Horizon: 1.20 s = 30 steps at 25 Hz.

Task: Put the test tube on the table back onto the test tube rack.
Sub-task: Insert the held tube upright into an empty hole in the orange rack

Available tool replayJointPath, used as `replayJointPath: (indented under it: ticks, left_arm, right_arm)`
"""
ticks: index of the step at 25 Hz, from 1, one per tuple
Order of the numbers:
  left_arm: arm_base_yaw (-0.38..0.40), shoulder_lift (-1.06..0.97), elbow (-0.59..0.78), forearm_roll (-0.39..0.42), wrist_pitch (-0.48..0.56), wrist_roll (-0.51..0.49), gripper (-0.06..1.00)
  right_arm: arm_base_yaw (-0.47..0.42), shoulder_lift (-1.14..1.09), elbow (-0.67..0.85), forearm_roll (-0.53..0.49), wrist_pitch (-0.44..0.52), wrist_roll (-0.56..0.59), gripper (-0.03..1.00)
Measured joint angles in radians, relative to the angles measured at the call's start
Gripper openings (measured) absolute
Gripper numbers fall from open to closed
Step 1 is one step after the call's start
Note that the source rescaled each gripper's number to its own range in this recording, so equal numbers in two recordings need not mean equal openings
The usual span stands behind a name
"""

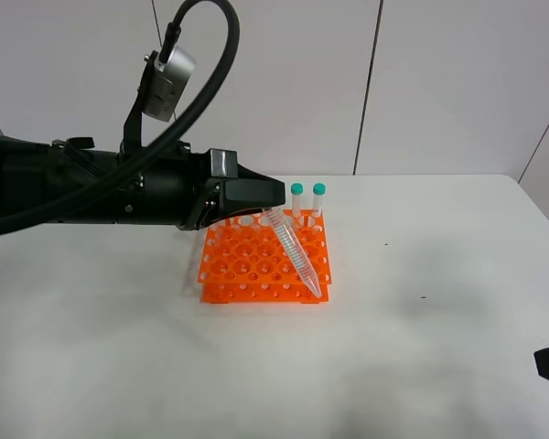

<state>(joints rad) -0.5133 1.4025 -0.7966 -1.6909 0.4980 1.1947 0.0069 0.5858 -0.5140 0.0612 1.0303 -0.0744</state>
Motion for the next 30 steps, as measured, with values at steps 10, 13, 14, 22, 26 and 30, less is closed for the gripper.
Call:
replayJointPath:
  ticks: [10, 13, 14, 22, 26, 30]
  left_arm:
    - [0.0, 0.0, 0.0, 0.0, 0.0, 0.0, 0.0]
    - [0.0, 0.0, 0.0, 0.0, 0.0, 0.0, 0.0]
    - [0.0, 0.0, 0.0, 0.0, 0.0, 0.0, 0.0]
    - [0.0, 0.0, 0.0, 0.0, 0.0, 0.0, 0.0]
    - [0.0, 0.0, 0.0, 0.0, 0.0, 0.0, 0.0]
    - [0.0, 0.0, 0.0, 0.0, 0.0, 0.0, 0.0]
  right_arm:
    - [0.0, -0.273, 0.005, -0.001, -0.003, 0.0, 0.92]
    - [0.012, -0.337, 0.006, 0.0, -0.003, 0.001, 0.92]
    - [0.023, -0.364, 0.006, 0.0, -0.003, 0.001, 0.92]
    - [0.07, -0.558, 0.006, 0.008, -0.003, 0.001, 0.92]
    - [0.036, -0.59, 0.006, 0.008, -0.003, 0.001, 0.92]
    - [0.03, -0.59, 0.006, 0.008, -0.003, 0.001, 0.92]
